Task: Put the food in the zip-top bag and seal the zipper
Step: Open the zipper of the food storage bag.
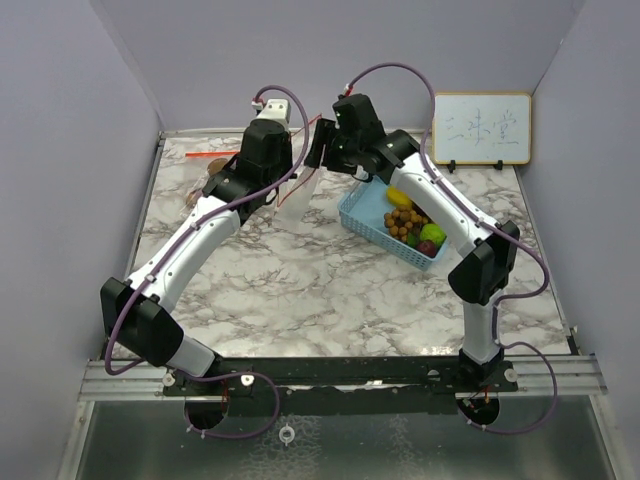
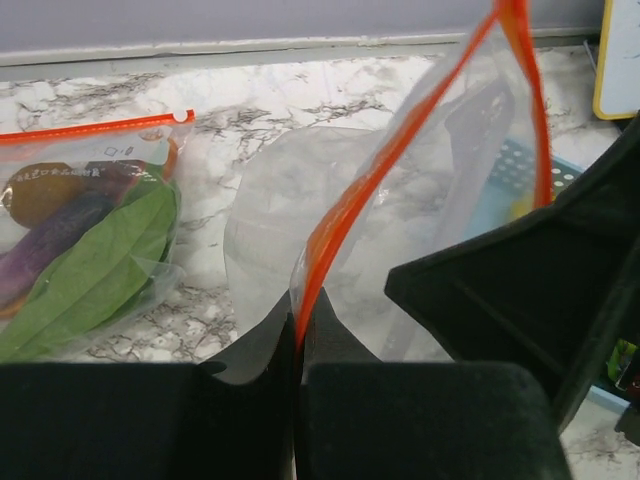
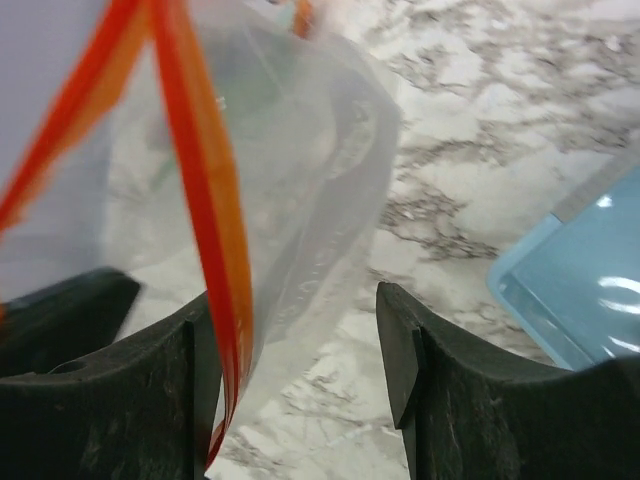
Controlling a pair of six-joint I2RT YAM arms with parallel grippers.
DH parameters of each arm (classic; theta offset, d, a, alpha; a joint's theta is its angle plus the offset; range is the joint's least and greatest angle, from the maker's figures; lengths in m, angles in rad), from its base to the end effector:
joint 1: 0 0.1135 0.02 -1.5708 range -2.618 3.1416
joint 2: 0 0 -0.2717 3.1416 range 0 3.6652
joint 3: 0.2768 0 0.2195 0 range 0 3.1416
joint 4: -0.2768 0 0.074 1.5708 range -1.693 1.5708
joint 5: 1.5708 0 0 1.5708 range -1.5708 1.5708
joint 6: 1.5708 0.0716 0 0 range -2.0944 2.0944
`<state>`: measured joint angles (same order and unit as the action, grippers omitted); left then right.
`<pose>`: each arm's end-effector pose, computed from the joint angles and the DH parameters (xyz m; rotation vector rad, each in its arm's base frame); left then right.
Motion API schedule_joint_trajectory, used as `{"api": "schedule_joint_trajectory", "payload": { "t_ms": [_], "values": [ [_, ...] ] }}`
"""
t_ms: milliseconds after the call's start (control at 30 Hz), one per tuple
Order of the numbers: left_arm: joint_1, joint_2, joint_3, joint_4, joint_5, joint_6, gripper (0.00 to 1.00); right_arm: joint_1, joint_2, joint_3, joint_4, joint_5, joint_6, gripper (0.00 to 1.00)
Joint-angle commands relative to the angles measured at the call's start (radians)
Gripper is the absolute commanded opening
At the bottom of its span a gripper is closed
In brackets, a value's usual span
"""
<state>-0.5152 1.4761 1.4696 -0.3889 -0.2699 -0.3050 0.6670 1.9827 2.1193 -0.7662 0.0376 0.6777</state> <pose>0.3034 -0.1498 0.3875 0.0292 1.9610 -0.2756 0.3532 0.2747 0.3650 0.0342 2.2915 0.6924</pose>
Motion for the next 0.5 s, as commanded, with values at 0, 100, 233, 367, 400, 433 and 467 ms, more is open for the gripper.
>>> {"api": "schedule_joint_trajectory", "payload": {
  "t_ms": [0, 100, 233, 367, 400, 433, 467],
  "values": [
    [0.023, -0.038, 0.021, 0.012, -0.124, 0.086, 0.0, 0.006, 0.002, -0.033, -0.169, 0.207, -0.069, 0.59],
    [0.07, -0.076, -0.019, 0.014, -0.222, 0.163, 0.0, 0.005, -0.043, -0.122, -0.178, 0.298, -0.14, 0.6],
    [0.108, -0.103, -0.058, 0.022, -0.308, 0.236, 0.0, 0.002, -0.056, -0.167, -0.178, 0.319, -0.199, 0.6],
    [0.109, -0.102, -0.083, 0.032, -0.321, 0.258, 0.0, 0.003, -0.037, -0.173, -0.206, 0.338, -0.214, 0.61],
    [0.109, -0.1, -0.09, 0.033, -0.311, 0.25, 0.0, 0.003, -0.036, -0.176, -0.209, 0.344, -0.217, 0.61],
    [0.109, -0.098, -0.097, 0.035, -0.294, 0.237, 0.0, 0.002, -0.041, -0.181, -0.193, 0.329, -0.232, 0.61],
    [0.109, -0.096, -0.106, 0.04, -0.266, 0.221, 0.0, 0.003, -0.058, -0.193, -0.156, 0.286, -0.263, 0.62]
  ]
}}
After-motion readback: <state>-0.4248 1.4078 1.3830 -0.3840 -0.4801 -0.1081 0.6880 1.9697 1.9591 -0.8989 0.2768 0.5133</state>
